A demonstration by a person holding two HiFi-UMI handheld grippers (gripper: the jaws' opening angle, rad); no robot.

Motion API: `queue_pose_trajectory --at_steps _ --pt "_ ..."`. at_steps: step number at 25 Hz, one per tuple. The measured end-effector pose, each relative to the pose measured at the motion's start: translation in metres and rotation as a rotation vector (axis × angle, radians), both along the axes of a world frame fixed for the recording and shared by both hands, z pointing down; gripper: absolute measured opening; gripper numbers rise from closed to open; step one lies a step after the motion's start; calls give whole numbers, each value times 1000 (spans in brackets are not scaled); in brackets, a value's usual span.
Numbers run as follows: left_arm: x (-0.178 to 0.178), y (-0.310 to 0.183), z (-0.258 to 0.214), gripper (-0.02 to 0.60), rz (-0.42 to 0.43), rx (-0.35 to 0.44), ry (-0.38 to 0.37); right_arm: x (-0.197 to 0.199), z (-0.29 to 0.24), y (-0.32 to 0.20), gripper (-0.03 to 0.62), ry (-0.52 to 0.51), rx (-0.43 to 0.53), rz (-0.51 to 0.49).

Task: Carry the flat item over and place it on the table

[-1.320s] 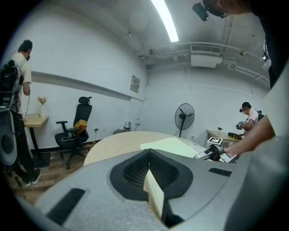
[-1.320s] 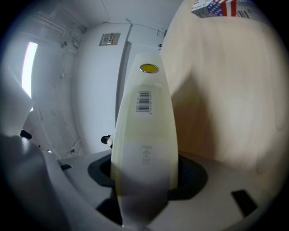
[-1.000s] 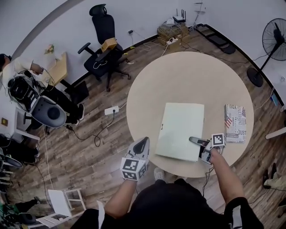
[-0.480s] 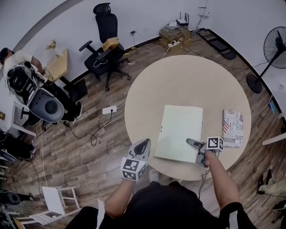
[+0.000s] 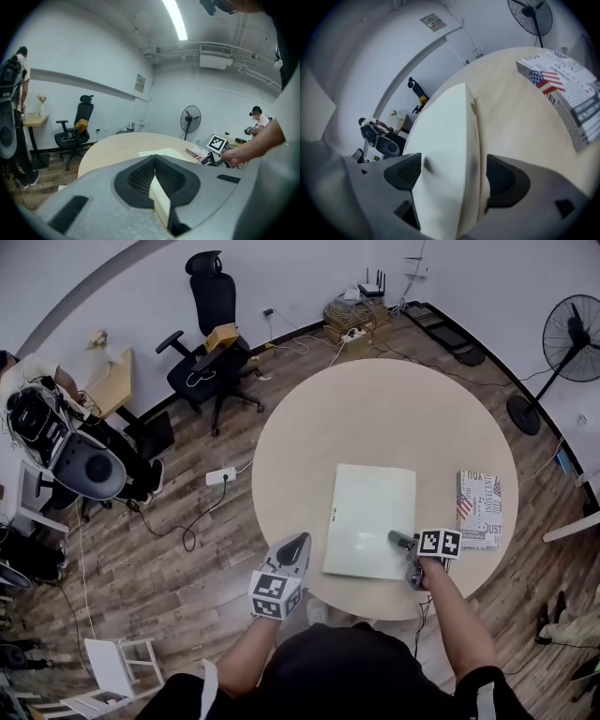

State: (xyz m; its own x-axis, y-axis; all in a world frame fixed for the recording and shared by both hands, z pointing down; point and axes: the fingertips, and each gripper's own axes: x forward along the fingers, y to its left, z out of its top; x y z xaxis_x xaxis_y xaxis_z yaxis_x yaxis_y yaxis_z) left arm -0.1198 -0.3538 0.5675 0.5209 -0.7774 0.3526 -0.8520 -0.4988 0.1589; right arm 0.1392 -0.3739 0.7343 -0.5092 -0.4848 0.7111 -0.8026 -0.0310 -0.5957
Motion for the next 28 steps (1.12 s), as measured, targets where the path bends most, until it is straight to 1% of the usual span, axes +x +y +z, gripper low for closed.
queue_pose_trajectory --at_steps 4,9,13,15,18,19,20,22,24,27,28 --pt "2 -4 -1 2 3 0 0 5 -33 -9 392 121 132 -30" --pt "8 -8 -5 2 -5 9 7 8 -101 -15 391 241 364 -65" --pt "13 -8 -14 2 2 19 8 5 -155 -9 386 323 522 -77" --pt "16 -9 -18 2 7 25 13 6 -179 -5 349 380 593 -73" --pt "20 -9 -24 2 7 37 21 10 -212 3 237 457 699 -35" --pt "21 -10 -25 2 1 41 24 11 -221 6 208 480 734 -23" --pt "22 -10 -26 2 -7 45 28 13 -230 9 197 505 768 -14" --pt "23 -11 -30 2 -22 49 44 15 -245 13 151 550 822 -6" --pt "25 -11 -34 2 -26 55 59 12 -255 16 129 572 855 -11" --pt "29 -11 -43 2 -15 74 60 11 -264 20 93 590 883 -4" --pt "30 -11 -45 2 -14 79 59 12 -267 21 66 600 892 4"
